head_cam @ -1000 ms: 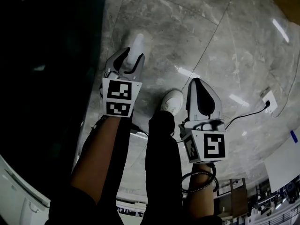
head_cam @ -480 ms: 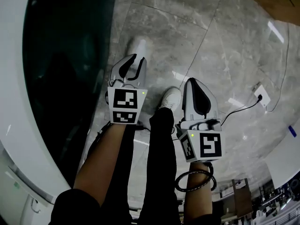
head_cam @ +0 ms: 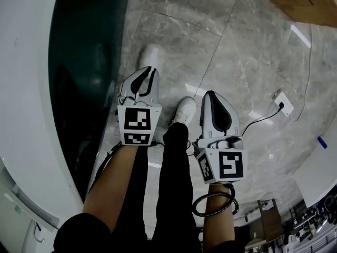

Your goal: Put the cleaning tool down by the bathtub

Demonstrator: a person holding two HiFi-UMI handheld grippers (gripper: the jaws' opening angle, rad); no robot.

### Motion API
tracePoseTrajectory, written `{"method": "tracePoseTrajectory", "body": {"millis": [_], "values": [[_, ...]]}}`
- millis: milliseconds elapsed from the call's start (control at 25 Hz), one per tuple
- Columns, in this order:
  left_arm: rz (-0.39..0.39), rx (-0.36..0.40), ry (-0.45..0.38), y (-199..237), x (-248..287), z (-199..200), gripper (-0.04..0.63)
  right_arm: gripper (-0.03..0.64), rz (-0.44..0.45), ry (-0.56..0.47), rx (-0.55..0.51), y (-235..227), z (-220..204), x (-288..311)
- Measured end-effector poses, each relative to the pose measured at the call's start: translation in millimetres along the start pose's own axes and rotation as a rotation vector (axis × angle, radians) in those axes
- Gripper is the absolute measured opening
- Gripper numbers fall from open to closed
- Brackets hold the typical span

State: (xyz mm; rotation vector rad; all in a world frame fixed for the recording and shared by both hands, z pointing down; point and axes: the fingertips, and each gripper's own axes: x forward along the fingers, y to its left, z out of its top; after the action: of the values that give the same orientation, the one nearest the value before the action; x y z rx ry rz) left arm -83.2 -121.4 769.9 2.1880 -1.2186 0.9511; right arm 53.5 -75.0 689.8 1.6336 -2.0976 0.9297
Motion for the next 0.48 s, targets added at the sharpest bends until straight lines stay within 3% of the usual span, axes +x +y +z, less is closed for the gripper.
{"method": "tracePoseTrajectory", "body": {"millis": [480], "values": [[0.000,0.011,-0.075,3,-43,58,0.002,0.023,0.023,-0.066,-0.040,35,58,-10]]}}
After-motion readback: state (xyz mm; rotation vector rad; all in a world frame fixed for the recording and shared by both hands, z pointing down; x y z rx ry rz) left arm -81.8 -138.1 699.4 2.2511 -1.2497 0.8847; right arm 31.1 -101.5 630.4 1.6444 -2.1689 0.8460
